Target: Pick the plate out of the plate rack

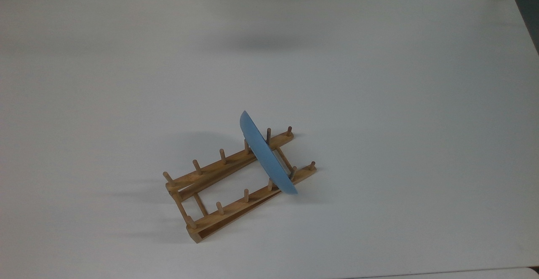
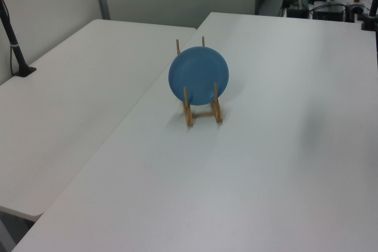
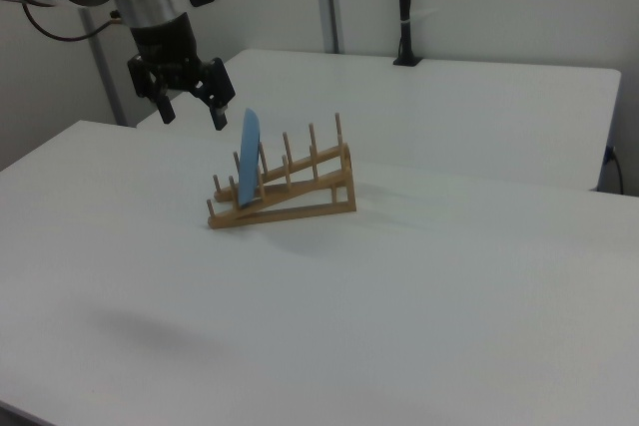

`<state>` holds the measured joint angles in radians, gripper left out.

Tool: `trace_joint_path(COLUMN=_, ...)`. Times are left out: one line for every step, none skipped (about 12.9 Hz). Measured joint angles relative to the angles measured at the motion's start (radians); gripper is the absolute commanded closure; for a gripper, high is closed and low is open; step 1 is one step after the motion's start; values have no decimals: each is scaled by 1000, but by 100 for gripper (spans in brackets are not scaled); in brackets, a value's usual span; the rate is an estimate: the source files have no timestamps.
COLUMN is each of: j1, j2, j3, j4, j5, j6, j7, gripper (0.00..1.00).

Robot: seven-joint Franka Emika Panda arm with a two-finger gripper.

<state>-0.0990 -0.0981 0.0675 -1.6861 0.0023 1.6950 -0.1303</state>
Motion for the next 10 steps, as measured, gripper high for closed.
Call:
trace_joint_path(j1=0, j2=0, j3=0, j4=0, j5=0, j6=0, j7=1, gripper=0)
trace_joint_path(j1=0, j2=0, j3=1, j4=-1, j5=0, j6=0, j7=3, gripper=0)
trace_joint_path(j1=0, j2=0, j3=2, j4=-1, j5=1, j6=0, j7=9, gripper=0)
trace_joint_path(j1=0, j2=0, j3=3, j4=-1, j5=1, j6=0, j7=15, gripper=0)
trace_joint_path(j1=0, j2=0, j3=4, j4=-1, j5=6, j6=0, j7=19, gripper=0)
trace_joint_path(j1=0, j2=0, j3=4, j4=-1, j5=15, j6=0, j7=21, gripper=0)
trace_joint_path(j1=0, j2=0, j3=4, j4=-1, j5=22, j6=0, j7=21, gripper=0)
trace_joint_path(j1=0, j2=0, j3=4, j4=-1, j5=24, j6=0, j7=21, gripper=0)
trace_joint_path(j1=0, j2=0, j3=4, j4=-1, j5=24, j6=0, j7=21, gripper=0)
trace_joint_path(j1=0, j2=0, j3=4, j4=-1, j5=24, j6=0, j7=22, gripper=0)
